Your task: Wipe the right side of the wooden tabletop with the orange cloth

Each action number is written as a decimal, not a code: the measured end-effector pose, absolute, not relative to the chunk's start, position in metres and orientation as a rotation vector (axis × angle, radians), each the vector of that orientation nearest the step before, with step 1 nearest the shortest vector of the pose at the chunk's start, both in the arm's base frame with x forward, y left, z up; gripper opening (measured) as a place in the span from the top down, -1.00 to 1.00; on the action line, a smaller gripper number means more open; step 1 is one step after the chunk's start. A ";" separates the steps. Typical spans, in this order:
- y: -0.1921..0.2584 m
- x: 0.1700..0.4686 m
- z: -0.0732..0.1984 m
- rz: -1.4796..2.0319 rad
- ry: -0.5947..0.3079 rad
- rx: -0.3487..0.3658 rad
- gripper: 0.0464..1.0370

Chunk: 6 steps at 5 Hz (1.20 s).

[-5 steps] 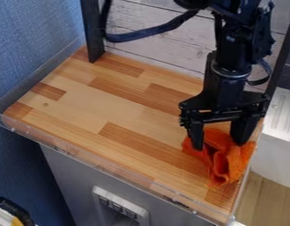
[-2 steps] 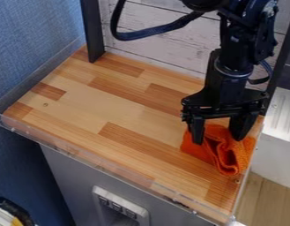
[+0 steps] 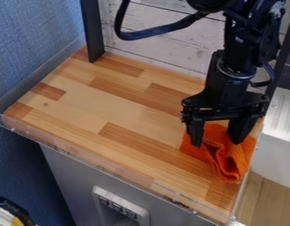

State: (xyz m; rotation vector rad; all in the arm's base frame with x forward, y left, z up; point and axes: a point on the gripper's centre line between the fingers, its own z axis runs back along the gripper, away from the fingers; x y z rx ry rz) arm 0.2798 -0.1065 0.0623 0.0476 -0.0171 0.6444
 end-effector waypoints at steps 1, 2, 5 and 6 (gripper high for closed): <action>-0.108 0.276 0.062 0.642 0.007 0.051 -0.92; -0.110 0.274 0.062 0.637 0.026 0.044 -0.92; -0.112 0.263 0.066 0.633 0.056 -0.014 -0.92; -0.111 0.260 0.069 0.630 0.038 -0.038 -0.92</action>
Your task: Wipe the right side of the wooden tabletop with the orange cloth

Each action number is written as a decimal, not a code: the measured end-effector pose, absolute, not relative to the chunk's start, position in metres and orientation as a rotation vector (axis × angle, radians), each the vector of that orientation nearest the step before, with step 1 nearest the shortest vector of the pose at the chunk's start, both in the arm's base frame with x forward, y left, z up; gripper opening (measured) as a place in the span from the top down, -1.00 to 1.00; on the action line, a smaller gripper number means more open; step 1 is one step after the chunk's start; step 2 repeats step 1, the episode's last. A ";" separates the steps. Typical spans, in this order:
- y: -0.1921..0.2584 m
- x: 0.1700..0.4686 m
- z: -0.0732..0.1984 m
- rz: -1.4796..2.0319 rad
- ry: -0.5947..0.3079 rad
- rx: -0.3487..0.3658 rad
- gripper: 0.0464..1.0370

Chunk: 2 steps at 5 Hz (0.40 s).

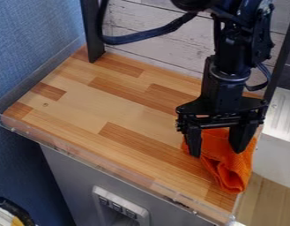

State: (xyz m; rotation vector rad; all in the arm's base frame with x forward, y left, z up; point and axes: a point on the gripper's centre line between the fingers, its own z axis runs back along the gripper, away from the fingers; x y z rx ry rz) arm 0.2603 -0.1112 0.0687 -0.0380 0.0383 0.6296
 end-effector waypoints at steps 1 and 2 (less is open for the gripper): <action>-0.110 0.255 0.065 0.630 0.033 -0.046 -0.92; -0.110 0.255 0.065 0.630 0.033 -0.046 -0.92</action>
